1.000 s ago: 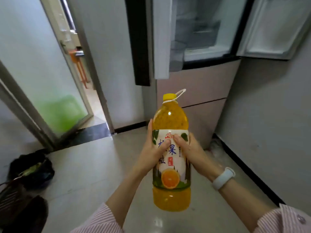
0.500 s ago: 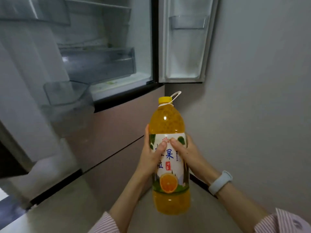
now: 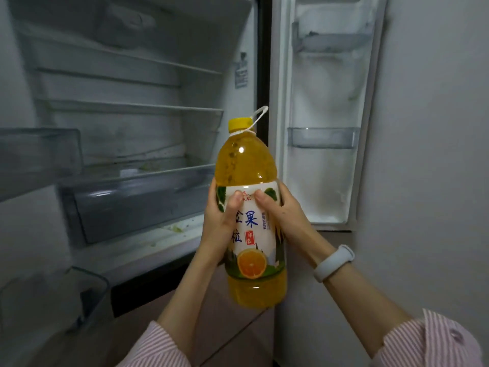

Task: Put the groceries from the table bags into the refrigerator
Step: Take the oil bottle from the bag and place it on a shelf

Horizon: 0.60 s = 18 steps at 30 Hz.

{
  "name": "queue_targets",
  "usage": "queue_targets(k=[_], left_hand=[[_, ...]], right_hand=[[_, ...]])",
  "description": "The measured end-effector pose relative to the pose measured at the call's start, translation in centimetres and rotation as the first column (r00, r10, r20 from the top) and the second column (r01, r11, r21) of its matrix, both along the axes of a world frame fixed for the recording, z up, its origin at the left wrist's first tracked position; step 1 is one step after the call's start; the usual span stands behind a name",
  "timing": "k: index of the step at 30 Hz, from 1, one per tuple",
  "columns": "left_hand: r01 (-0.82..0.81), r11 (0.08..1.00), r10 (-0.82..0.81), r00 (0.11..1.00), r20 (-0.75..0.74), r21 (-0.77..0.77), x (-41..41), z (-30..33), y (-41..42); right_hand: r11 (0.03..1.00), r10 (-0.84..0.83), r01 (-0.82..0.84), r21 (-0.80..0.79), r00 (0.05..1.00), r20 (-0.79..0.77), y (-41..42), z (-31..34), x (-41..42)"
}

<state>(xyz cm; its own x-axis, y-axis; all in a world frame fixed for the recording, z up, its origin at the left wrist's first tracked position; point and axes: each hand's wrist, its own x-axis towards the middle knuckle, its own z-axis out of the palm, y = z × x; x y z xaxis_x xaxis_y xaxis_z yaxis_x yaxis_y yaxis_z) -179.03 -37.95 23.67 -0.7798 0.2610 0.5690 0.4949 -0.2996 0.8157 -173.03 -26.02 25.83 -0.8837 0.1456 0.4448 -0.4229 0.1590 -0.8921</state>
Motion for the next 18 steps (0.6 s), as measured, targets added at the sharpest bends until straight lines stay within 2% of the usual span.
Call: queue_targets(k=[6,11,18], left_hand=[[-0.15,0.988,0.156,0.963,-0.218,0.046,-8.7,7.8,1.1],[-0.283,0.956,0.29,0.864,-0.412,0.08,-15.7,14.3,2.2],[-0.397,0.917,0.278,0.699,-0.659,-0.035,-21.3,23.4,0.7]], right_hand=[[0.987,0.161,-0.158,0.033,0.971,-0.176,2.0,7.0,-10.2],[0.961,0.274,-0.265,0.077,0.885,-0.376,3.9,12.4,-19.1],[0.912,0.408,-0.361,0.197,0.742,-0.532,4.7,20.3,-27.2]])
